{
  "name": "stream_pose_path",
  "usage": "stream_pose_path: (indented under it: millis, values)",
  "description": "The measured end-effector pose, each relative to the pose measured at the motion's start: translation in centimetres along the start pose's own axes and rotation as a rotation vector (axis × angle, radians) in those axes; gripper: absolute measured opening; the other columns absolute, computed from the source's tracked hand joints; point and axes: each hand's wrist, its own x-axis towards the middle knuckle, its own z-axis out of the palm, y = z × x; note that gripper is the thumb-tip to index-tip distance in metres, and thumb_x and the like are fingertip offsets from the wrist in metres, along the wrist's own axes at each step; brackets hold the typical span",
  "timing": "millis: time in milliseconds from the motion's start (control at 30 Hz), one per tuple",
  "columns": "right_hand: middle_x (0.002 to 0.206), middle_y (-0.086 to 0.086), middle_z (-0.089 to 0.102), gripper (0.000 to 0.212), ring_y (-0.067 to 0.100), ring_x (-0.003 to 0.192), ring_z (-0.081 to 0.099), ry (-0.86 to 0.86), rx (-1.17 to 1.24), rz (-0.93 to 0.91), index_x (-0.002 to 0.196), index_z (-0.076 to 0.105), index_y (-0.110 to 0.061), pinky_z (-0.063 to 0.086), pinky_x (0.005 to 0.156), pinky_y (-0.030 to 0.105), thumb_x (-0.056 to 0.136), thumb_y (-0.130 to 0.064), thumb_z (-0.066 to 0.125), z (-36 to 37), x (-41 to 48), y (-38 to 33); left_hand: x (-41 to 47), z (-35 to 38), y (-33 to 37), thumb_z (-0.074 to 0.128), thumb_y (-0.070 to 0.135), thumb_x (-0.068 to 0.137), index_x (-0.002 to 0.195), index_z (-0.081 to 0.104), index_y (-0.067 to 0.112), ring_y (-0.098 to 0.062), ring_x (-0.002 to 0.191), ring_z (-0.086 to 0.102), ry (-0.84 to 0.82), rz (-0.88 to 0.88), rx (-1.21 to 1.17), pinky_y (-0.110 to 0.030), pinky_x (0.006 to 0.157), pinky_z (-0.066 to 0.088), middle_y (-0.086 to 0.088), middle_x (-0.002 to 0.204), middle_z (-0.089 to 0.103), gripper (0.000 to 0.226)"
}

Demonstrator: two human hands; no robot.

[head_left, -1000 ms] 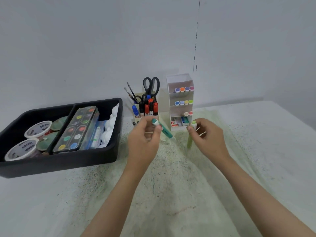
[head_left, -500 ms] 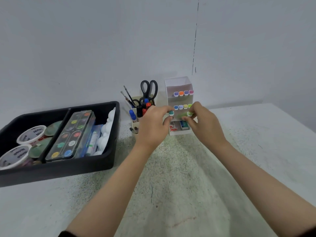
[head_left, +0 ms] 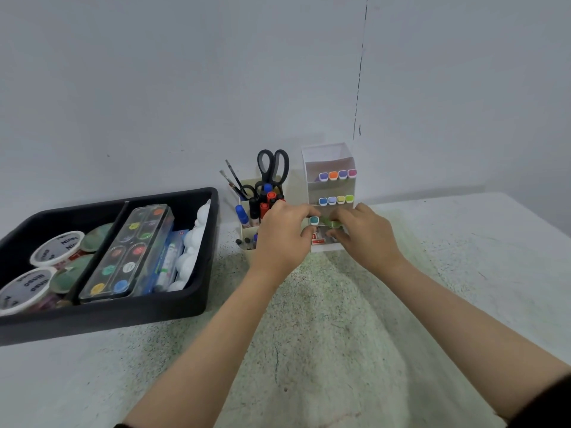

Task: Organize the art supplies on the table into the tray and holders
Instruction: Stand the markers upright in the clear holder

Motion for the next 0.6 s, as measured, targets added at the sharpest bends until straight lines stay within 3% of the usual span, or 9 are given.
stream_pose_path:
  millis: [100, 233, 467, 600]
  values:
    - [0.080, -0.002, 0.069, 0.022, 0.021, 0.070, 0.059, -0.038, 0.023, -0.003, 0.085, 0.067, -0.014, 0.031, 0.045, 0.020, 0.069, -0.019, 0.081, 0.08, -0.26, 0.13, 0.12, 0.19, -0.22, 0.063, 0.020, 0.085, 0.106, 0.066, 0.028, -0.010, 0.087, 0.043, 0.007, 0.006, -0.004, -0.022, 0.070, 0.027, 0.001, 0.094, 0.059, 0.023]
    - [0.099, 0.001, 0.068, 0.021, 0.024, 0.080, 0.064, -0.040, 0.054, -0.024, 0.093, 0.069, -0.011, 0.043, 0.046, 0.025, 0.073, -0.008, 0.076, -0.05, -0.62, 0.38, 0.13, 0.30, -0.41, 0.063, 0.018, 0.085, 0.106, 0.066, 0.025, -0.007, 0.085, 0.039, 0.027, 0.024, 0.006, -0.023, 0.070, 0.027, 0.002, 0.092, 0.060, 0.022]
    - [0.085, 0.007, 0.064, 0.022, 0.026, 0.067, 0.060, -0.049, -0.088, -0.109, 0.088, 0.070, -0.009, 0.027, 0.042, 0.021, 0.068, -0.007, 0.079, 0.03, 0.12, 0.40, 0.37, 0.63, -0.42, 0.064, 0.018, 0.085, 0.105, 0.067, 0.025, -0.010, 0.084, 0.043, 0.020, 0.010, 0.015, -0.025, 0.070, 0.029, 0.002, 0.091, 0.059, 0.022]
    - [0.082, 0.006, 0.063, 0.021, 0.025, 0.062, 0.059, -0.102, -0.086, -0.047, 0.089, 0.071, -0.013, 0.026, 0.042, 0.019, 0.070, -0.012, 0.080, 0.39, 0.01, 0.43, 0.53, 0.79, -0.33, 0.064, 0.019, 0.084, 0.104, 0.067, 0.026, -0.013, 0.084, 0.046, 0.015, 0.003, 0.011, -0.023, 0.066, 0.028, 0.000, 0.089, 0.059, 0.021]
